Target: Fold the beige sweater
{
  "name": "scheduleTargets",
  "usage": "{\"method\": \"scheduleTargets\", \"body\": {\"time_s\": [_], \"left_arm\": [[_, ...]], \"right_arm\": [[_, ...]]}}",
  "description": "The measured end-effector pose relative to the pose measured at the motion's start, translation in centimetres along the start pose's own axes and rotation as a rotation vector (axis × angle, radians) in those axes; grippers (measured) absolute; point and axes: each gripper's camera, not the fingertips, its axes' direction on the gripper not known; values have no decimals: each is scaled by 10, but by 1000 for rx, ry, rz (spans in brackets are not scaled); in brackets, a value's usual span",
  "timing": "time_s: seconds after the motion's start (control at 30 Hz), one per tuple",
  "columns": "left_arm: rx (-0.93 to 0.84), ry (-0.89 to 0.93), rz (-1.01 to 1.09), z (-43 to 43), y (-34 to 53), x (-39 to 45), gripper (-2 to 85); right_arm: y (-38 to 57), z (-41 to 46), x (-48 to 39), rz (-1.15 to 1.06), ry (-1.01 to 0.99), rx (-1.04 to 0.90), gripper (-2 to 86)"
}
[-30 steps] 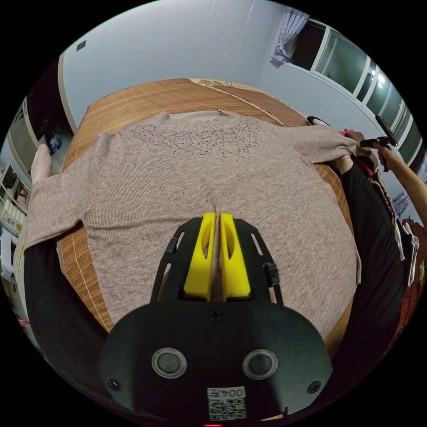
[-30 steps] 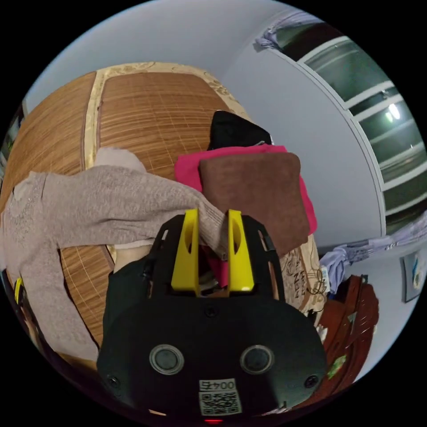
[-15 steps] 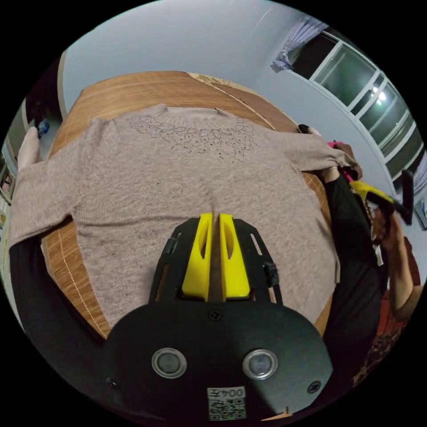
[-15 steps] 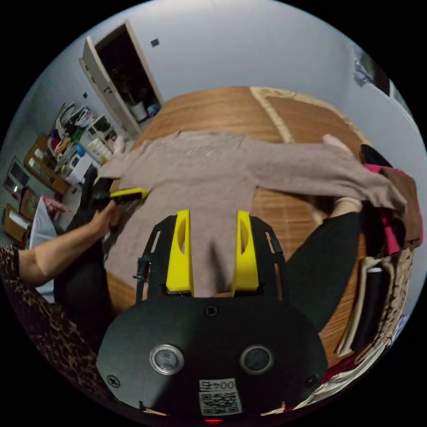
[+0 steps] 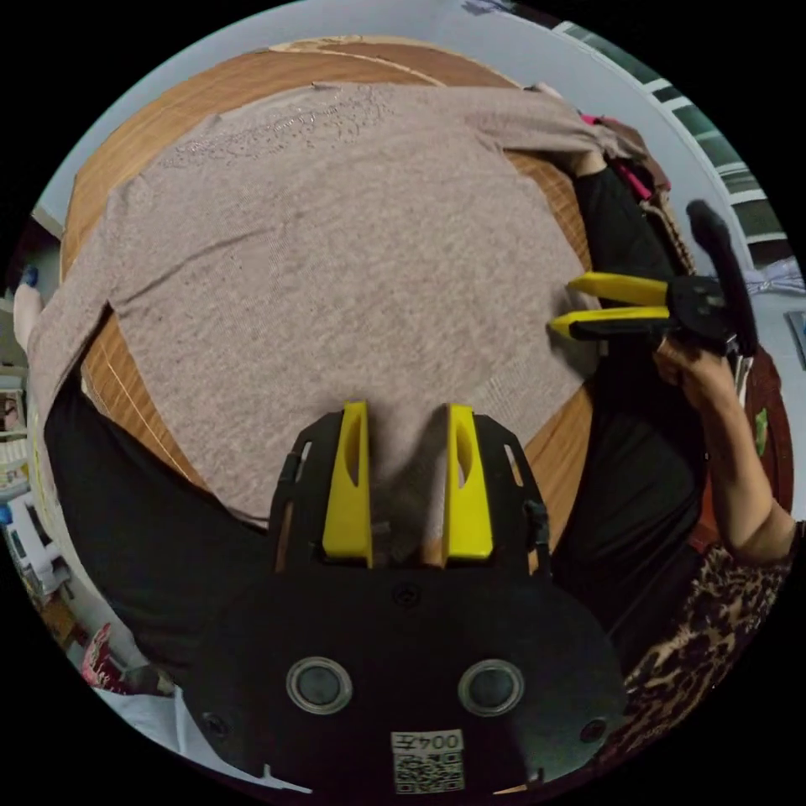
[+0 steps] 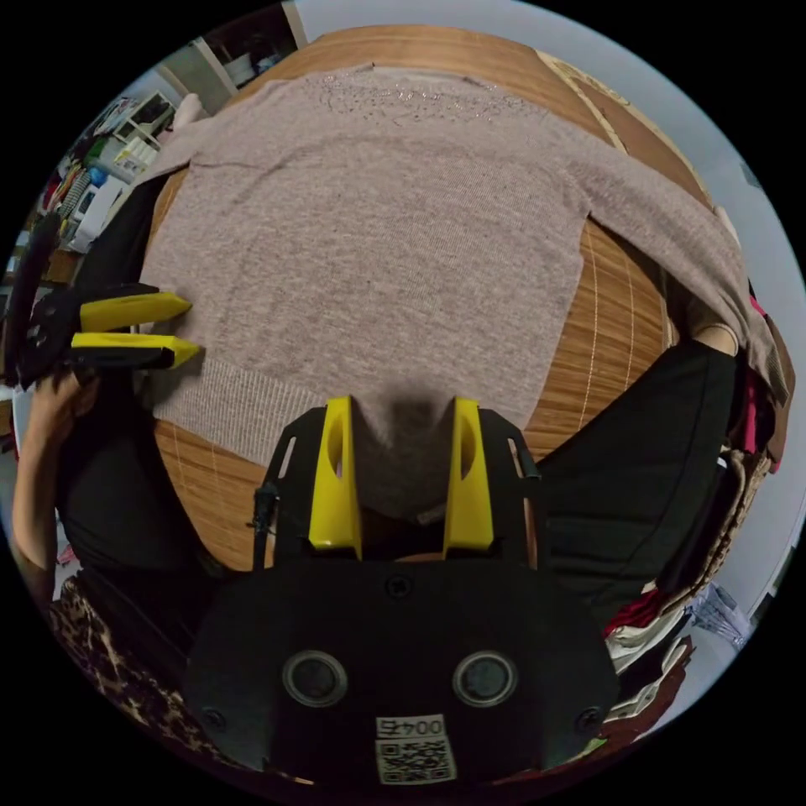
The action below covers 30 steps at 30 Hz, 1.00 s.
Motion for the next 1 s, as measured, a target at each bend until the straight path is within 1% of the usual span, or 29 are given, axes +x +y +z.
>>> {"method": "scheduleTargets", "body": {"time_s": [0.03,0.1,0.4,0.6,0.87,1.0], "left_arm": [[-2,-41,13,2,-1,7,126],[-6,-62,21,5,-4,14,130],[-62,-101,66,16,-1,37,166],[-107,-33,98,15,6,43,191],[-78,67,100,5,13,35,237],[-55,118,102,-1,19,31,258]], "right_arm": [[-5,6,3,7,-7,-22,166],[-9,9,8,22,-5,-23,167],[-13,22,34,21,-3,-32,169],[-4,37,47,46,-18,-95,175],[12,55,65,57,-27,-72,182],[21,55,74,18,-89,-41,225]]}}
